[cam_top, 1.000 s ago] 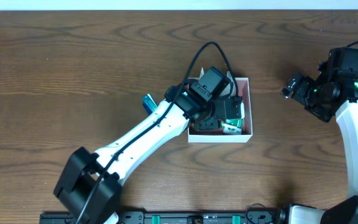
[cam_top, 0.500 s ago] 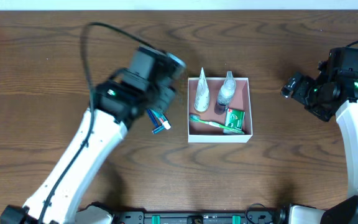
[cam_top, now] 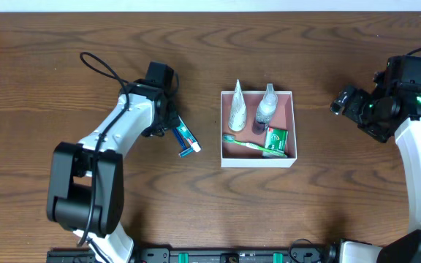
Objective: Pack container
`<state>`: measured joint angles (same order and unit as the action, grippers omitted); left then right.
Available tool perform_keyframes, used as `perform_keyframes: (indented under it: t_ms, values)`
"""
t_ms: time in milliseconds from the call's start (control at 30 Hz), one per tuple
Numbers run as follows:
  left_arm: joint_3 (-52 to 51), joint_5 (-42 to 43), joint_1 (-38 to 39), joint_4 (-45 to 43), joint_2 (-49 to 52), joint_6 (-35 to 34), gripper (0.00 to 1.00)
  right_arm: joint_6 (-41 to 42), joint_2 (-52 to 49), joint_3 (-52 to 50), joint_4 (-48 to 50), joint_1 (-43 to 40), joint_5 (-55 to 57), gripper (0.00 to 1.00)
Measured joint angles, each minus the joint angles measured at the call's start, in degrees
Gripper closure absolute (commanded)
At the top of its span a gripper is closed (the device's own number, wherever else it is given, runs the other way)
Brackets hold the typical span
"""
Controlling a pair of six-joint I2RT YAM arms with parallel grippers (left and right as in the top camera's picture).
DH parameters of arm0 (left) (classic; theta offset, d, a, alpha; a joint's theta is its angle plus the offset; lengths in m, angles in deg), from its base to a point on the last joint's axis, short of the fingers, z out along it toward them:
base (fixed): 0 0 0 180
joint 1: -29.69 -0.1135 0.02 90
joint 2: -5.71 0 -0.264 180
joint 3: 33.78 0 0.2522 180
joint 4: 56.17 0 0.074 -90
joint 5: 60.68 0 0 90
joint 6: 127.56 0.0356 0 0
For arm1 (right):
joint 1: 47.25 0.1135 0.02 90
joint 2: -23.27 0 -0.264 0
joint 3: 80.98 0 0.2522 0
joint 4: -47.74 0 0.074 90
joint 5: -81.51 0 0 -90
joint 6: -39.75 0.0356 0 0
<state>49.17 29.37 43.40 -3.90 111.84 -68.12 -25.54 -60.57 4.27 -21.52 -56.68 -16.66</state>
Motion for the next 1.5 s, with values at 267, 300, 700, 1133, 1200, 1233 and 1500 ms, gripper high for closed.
perform_keyframes:
  t_ms: [267,300,700,1133,1200,1233,1500]
  values:
    - [0.0,2.3,0.6,-0.5,3.0,-6.0,0.48,0.0,0.0,0.0,0.0,0.0,0.0,0.01]
    - [0.0,2.5,0.9,-0.9,3.2,-6.4,0.48,0.0,0.0,0.0,0.0,0.0,0.0,0.01]
    - [-0.1,3.5,4.7,-1.3,4.6,-9.0,0.77,0.0,0.0,0.0,0.0,0.0,0.0,0.01]
    - [0.5,4.0,2.7,5.6,3.0,2.7,0.94,0.0,0.0,0.0,0.0,0.0,0.0,0.01]
    - [1.7,4.7,1.9,7.6,0.8,6.9,0.94,0.0,0.0,0.0,0.0,0.0,0.0,0.01]
    - [2.4,5.9,1.6,7.8,-1.4,10.3,0.94,0.0,0.0,0.0,0.0,0.0,0.0,0.01]
    - [5.9,17.8,12.2,6.1,-20.0,45.0,0.94,0.0,0.0,0.0,1.1,0.0,0.0,0.01]
